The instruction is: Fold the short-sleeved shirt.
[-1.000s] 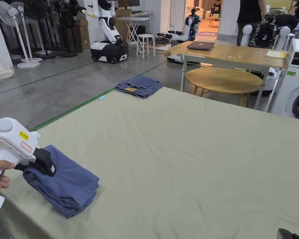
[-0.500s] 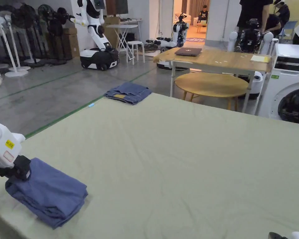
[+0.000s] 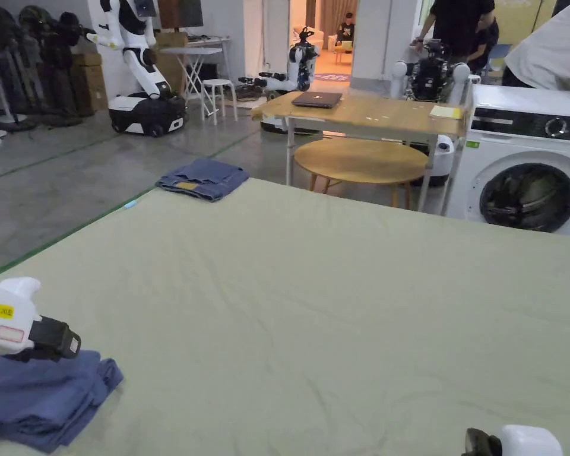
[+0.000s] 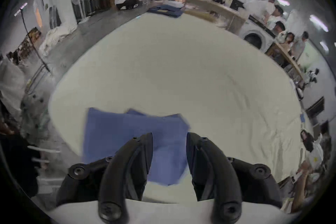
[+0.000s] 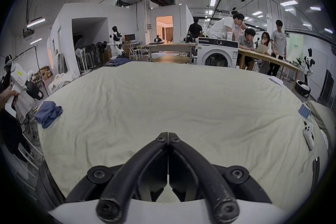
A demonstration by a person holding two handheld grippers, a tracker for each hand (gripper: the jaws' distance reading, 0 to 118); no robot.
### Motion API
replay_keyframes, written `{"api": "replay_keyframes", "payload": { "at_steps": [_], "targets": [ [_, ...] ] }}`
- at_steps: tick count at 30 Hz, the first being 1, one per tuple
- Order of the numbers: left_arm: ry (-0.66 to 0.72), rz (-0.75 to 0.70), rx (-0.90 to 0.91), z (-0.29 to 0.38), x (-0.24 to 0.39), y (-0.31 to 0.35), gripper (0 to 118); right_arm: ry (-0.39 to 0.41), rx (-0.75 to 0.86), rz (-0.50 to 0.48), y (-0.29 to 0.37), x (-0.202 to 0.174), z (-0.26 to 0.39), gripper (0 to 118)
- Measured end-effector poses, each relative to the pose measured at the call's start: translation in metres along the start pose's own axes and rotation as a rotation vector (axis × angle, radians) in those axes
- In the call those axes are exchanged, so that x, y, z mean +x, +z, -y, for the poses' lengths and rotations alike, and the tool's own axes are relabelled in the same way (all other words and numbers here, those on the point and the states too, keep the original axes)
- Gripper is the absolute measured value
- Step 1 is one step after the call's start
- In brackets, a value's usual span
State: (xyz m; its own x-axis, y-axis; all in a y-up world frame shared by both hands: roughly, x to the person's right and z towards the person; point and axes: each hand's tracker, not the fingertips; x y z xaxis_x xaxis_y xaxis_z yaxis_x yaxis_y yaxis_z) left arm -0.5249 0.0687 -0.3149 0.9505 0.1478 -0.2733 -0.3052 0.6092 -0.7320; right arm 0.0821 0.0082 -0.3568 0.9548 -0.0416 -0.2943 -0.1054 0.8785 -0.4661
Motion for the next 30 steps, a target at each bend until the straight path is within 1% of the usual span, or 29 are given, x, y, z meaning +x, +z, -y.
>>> {"api": "replay_keyframes", "payload": {
  "at_steps": [3,4,6,8,13,15,16,18,21,27,30],
  "targets": [
    [-0.063,0.052,0.138,0.018,0.048,-0.006,36,-0.002,0.011,0.012,0.002,0.008,-0.003,0],
    [-0.061,0.09,0.164,0.025,0.065,-0.006,36,-0.003,0.018,0.02,0.003,0.011,-0.004,0],
    [-0.113,0.142,0.29,0.037,0.104,-0.002,36,-0.006,0.036,0.04,0.007,0.017,-0.007,0],
    [-0.17,0.181,0.374,0.045,0.142,0.003,36,-0.015,0.054,0.047,0.01,0.024,-0.01,0],
    [-0.245,0.171,0.596,0.064,0.235,0.016,36,-0.026,0.14,0.098,0.022,0.034,-0.02,0],
    [-0.268,0.193,0.69,0.067,0.267,0.016,36,-0.026,0.196,0.128,0.029,0.036,-0.024,0],
    [-0.271,0.2,0.703,0.068,0.278,0.017,33,-0.031,0.21,0.134,0.032,0.037,-0.026,0],
    [-0.291,0.188,0.7,0.071,0.307,0.017,16,-0.037,0.263,0.164,0.043,0.033,-0.033,0],
    [-0.285,0.172,0.704,0.079,0.34,0.016,0,-0.06,0.309,0.184,0.051,0.037,-0.039,0],
    [-0.259,0.176,0.778,0.096,0.372,0.018,0,-0.051,0.342,0.215,0.054,0.041,-0.044,0],
    [-0.229,0.17,0.799,0.099,0.373,0.019,0,-0.072,0.352,0.218,0.053,0.043,-0.044,0]
  ]
}}
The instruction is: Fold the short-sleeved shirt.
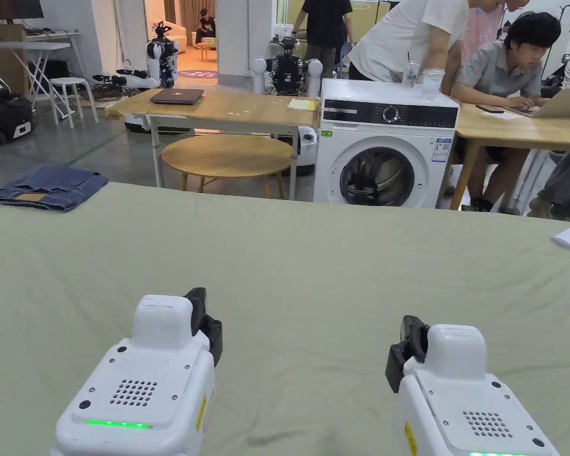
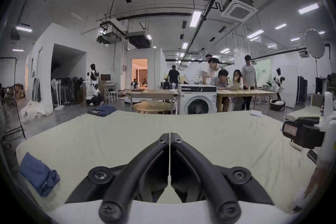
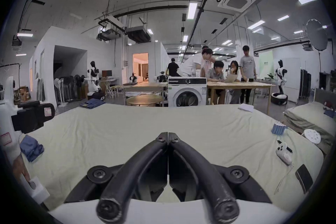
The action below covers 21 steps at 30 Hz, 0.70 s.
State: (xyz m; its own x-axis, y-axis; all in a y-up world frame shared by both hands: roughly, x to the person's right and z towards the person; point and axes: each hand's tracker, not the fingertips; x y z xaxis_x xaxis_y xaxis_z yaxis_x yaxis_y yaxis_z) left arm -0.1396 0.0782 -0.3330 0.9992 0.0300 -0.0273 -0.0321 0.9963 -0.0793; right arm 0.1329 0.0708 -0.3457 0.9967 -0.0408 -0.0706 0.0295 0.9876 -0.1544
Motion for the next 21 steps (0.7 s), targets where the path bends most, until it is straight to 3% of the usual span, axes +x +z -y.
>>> {"api": "replay_keyframes", "payload": {
  "at_steps": [8,18,19,21],
  "targets": [
    [0.023,-0.021,0.0,0.006,-0.003,0.004,0,0.05,0.021,0.023,-0.001,-0.006,0.003,0],
    [0.029,-0.074,-0.022,0.009,-0.015,0.005,0,0.029,0.017,0.038,0.002,-0.005,0.01,0],
    [0.032,-0.071,-0.029,0.008,-0.016,0.004,1,0.019,0.019,0.035,0.002,-0.004,0.009,1],
    [0.035,-0.056,-0.029,0.007,-0.018,0.005,24,0.021,0.019,0.041,0.001,-0.004,0.008,8]
  ]
}}
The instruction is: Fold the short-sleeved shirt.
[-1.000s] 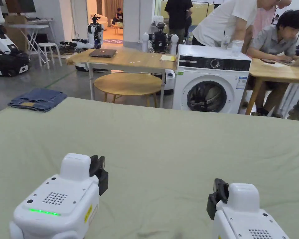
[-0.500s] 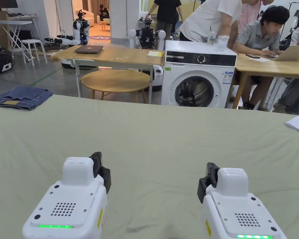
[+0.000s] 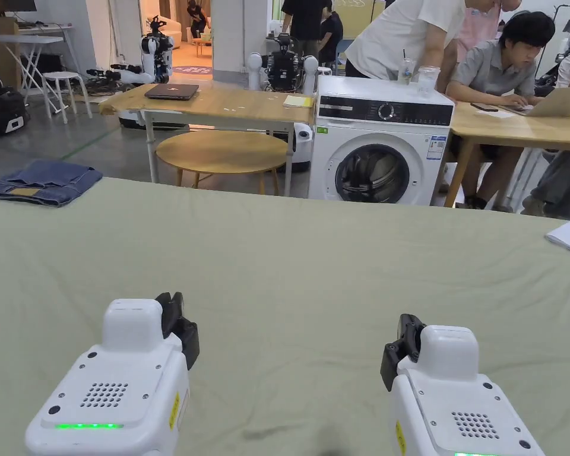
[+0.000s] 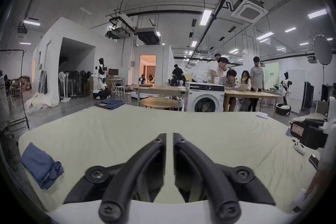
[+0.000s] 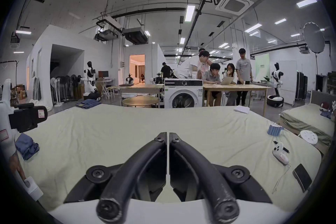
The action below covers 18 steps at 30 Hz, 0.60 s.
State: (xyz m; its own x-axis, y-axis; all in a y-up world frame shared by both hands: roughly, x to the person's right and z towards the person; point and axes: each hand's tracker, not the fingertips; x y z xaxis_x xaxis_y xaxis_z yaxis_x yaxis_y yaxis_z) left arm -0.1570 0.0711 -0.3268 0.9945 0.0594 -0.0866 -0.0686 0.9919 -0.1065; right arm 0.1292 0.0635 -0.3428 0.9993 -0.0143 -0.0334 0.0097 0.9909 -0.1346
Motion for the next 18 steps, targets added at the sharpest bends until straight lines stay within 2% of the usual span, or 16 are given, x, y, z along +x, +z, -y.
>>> {"api": "replay_keyframes", "payload": {
  "at_steps": [1,2,3,4,5,13,15,18],
  "targets": [
    [-0.002,0.012,0.001,-0.001,0.0,0.0,37,0.0,0.002,0.001,0.0,0.001,-0.001,21],
    [-0.002,0.017,0.0,-0.002,0.0,-0.001,50,0.0,0.005,-0.001,0.0,0.001,-0.001,42],
    [-0.004,0.023,0.0,-0.003,0.0,-0.002,57,0.004,0.01,0.002,-0.001,0.002,-0.001,58],
    [-0.005,0.026,-0.001,-0.004,0.0,-0.003,59,0.007,0.009,0.003,-0.001,0.002,-0.003,71],
    [-0.007,0.029,-0.002,-0.005,0.001,-0.003,59,0.009,0.008,0.007,-0.002,0.002,-0.004,79],
    [-0.033,0.042,0.057,-0.009,0.01,0.003,59,0.03,0.0,0.059,-0.007,0.004,-0.009,85],
    [-0.044,0.028,0.062,-0.01,0.013,0.003,59,0.004,-0.013,0.053,-0.01,0.008,-0.009,85],
    [-0.052,0.019,0.066,-0.012,0.013,0.003,59,-0.076,-0.029,0.019,-0.012,0.016,-0.009,85]
  ]
}}
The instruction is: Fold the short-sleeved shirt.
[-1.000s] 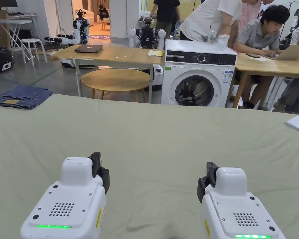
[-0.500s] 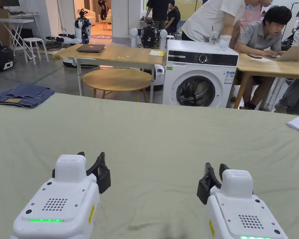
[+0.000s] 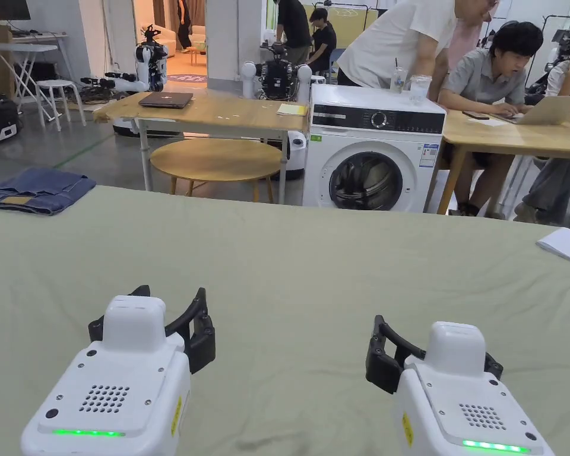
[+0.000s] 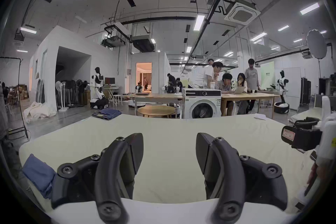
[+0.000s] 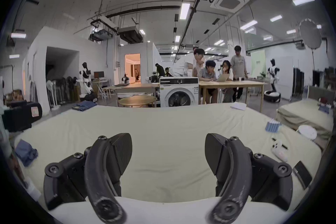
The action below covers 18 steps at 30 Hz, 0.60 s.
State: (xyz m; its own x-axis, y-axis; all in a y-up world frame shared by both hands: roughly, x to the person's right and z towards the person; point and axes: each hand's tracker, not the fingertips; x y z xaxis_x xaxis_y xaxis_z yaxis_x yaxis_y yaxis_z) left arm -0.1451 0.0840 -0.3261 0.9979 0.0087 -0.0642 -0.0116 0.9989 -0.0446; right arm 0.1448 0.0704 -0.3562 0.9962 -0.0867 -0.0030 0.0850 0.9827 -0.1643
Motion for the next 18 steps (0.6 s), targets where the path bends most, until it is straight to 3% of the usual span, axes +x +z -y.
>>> {"api": "replay_keyframes", "payload": {
  "at_steps": [2,6,12,14,18],
  "targets": [
    [0.0,-0.004,0.003,0.0,-0.001,-0.001,59,-0.039,-0.022,-0.007,-0.002,0.005,-0.001,85],
    [0.009,0.015,-0.014,-0.001,-0.01,-0.005,59,-0.077,-0.066,0.077,-0.01,0.008,-0.001,85],
    [0.072,0.021,-0.032,-0.001,-0.02,-0.008,59,-0.146,-0.106,0.048,-0.017,0.017,-0.005,85],
    [0.083,0.026,-0.038,-0.001,-0.021,-0.009,59,-0.129,-0.105,0.061,-0.018,0.015,-0.007,85],
    [0.076,0.02,-0.038,0.0,-0.02,-0.011,61,0.01,-0.064,0.129,-0.016,0.001,-0.01,85]
  ]
}}
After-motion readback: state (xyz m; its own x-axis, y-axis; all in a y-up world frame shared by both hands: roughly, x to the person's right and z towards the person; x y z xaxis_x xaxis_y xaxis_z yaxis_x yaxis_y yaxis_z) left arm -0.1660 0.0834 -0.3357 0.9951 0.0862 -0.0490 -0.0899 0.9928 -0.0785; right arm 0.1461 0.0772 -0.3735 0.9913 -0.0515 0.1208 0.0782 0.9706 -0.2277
